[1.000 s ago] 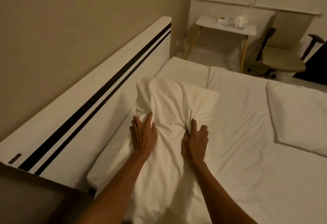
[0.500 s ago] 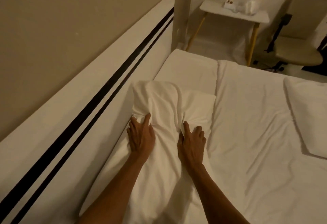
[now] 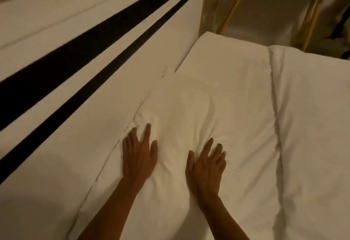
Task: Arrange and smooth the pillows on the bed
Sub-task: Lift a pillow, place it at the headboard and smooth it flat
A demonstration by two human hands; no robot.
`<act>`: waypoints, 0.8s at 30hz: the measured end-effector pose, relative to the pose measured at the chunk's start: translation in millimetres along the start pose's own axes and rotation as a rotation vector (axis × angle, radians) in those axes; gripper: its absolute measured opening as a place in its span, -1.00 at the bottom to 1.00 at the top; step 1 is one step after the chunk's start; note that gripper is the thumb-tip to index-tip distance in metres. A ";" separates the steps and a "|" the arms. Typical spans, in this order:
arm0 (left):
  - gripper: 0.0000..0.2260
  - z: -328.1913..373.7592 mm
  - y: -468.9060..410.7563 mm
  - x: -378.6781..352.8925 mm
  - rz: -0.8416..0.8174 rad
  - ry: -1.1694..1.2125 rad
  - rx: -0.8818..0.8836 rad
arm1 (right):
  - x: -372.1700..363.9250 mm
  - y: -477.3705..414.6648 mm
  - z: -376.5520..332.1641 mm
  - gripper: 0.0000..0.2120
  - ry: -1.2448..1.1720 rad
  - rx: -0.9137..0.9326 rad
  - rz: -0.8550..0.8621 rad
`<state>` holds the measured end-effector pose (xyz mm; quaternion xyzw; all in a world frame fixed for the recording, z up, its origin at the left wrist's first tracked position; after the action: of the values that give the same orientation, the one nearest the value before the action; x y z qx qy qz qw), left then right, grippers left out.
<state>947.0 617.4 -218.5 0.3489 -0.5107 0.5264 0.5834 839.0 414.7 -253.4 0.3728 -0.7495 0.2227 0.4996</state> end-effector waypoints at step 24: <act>-0.55 105.2 -99.5 -27.6 -0.127 0.155 -0.447 | 11.3 -109.6 -45.4 -0.42 -0.102 0.290 -0.031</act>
<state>1021.6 490.8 -207.4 0.2010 -0.5452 0.3879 0.7155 948.6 374.7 -229.1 0.4634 -0.7279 0.3019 0.4053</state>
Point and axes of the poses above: each hand's wrist, its own y-axis away from the middle knuckle, its own x-axis out of the back of the hand, z = x × y, the point moved 10 cm from there along -y, towards the middle knuckle, and after that the axes turned 1 degree about -z, right-handed, at the moved point
